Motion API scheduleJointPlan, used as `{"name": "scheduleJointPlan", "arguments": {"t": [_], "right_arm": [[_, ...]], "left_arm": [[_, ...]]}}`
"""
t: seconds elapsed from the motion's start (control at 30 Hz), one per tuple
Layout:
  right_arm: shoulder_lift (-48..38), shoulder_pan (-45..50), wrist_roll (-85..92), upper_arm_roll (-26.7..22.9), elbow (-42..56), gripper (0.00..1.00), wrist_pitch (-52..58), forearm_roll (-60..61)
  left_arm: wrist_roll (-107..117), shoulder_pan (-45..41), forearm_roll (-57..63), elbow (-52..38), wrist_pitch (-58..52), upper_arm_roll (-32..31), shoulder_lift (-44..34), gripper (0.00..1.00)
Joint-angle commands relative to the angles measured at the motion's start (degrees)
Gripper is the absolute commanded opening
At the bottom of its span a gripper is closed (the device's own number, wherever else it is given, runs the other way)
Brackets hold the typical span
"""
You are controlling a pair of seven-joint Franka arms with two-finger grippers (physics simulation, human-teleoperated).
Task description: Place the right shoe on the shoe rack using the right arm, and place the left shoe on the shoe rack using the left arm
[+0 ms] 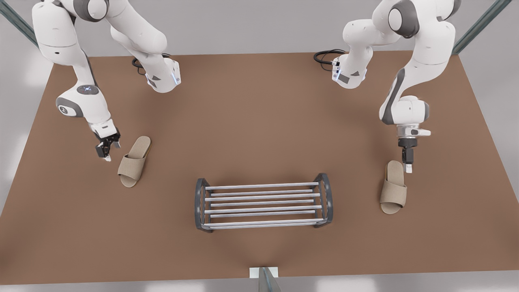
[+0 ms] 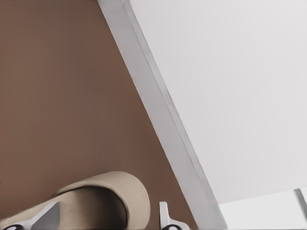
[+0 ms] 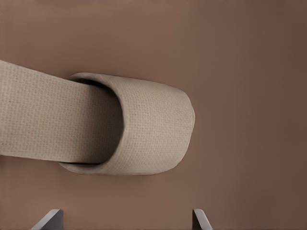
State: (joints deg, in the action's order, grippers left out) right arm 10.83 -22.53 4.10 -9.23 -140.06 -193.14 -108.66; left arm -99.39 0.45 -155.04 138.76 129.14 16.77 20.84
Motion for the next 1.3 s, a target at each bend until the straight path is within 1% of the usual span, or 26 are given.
{"name": "scheduleJointPlan", "arguments": {"t": [0.0,0.03,0.07,0.13,0.2,0.33,0.43,0.47,0.57,0.63,0.77,0.8,0.83,0.87,1.03,1.13,1.17,1.23,1.27], "right_arm": [[-0.02,0.03,-20.27,0.17,0.14,1.00,-8.40,-3.04],[0.07,0.46,-23.69,0.70,0.58,1.00,-7.43,-2.96],[0.07,0.47,-26.77,3.16,0.49,1.00,-2.86,-3.04],[0.51,0.55,-27.30,4.04,0.23,1.00,-1.54,-3.04],[1.03,0.55,-31.70,7.56,0.05,1.00,2.32,-3.04],[2.27,-0.06,-31.70,7.56,0.05,1.00,5.31,-3.13],[2.70,0.11,-33.80,7.64,0.41,1.00,12.42,-2.96],[2.70,0.29,-33.98,7.73,0.41,1.00,12.78,-2.96],[3.06,0.29,-36.44,10.54,0.49,1.00,16.21,-2.96],[3.06,0.38,-36.44,10.98,0.93,1.00,17.70,-3.48],[3.06,0.20,-37.15,11.25,1.72,1.00,22.27,-8.05],[3.06,0.38,-43.20,11.77,1.90,1.00,24.64,-13.05],[3.06,0.38,-53.04,14.23,2.16,1.00,28.60,-22.27],[3.06,0.38,-60.96,15.82,2.08,1.00,31.42,-28.97],[4.37,0.46,-67.37,16.34,2.69,1.00,31.42,-28.88],[6.13,0.73,-71.86,16.43,4.10,1.00,31.42,-29.06],[6.48,0.73,-72.56,17.49,4.62,1.00,31.42,-29.06],[7.01,0.73,-74.94,17.66,5.33,1.00,31.42,-29.06],[7.36,0.73,-76.26,17.66,5.59,0.99,31.42,-29.15]], "left_arm": [[-35.08,-0.01,-2.99,-0.07,-0.56,-0.95,0.78,1.00],[-34.73,-0.01,-3.25,-0.07,-0.73,-1.04,1.57,1.00],[-33.41,-0.01,-3.34,-0.16,-0.56,-1.74,1.66,1.00],[-32.01,-0.10,-4.04,-0.60,-0.38,-2.62,2.54,1.00],[-32.00,-0.01,-4.04,-1.04,-0.38,-2.62,2.62,1.00],[-31.57,-0.01,-4.66,-3.58,-0.29,-2.71,4.73,1.00],[-29.54,-0.01,-5.54,-5.60,0.06,-4.20,5.87,1.00],[-28.14,-0.01,-6.33,-6.22,0.32,-5.08,6.40,1.00],[-13.73,0.95,-6.06,-8.68,3.66,-7.63,8.51,1.00],[-12.32,0.95,-6.06,-9.56,3.66,-8.34,8.69,1.00],[-11.35,1.04,-6.06,-10.09,3.75,-8.43,8.69,1.00],[-11.35,1.13,-6.06,-10.53,4.02,-8.43,8.78,1.00],[-11.35,1.22,-6.15,-10.79,3.93,-8.43,9.48,1.00],[-11.17,1.57,-6.07,-10.88,4.02,-8.43,9.57,1.00],[-11.53,1.66,-5.80,-12.72,4.02,-8.34,9.30,1.00],[-11.35,2.18,-5.80,-12.64,5.69,-8.43,9.22,1.00],[-11.26,2.18,-5.89,-12.64,5.69,-8.43,9.30,1.00],[-11.26,2.18,-6.06,-12.64,5.69,-8.43,9.57,1.00],[-11.26,2.27,-6.15,-12.64,5.77,-8.43,9.65,1.00]]}}
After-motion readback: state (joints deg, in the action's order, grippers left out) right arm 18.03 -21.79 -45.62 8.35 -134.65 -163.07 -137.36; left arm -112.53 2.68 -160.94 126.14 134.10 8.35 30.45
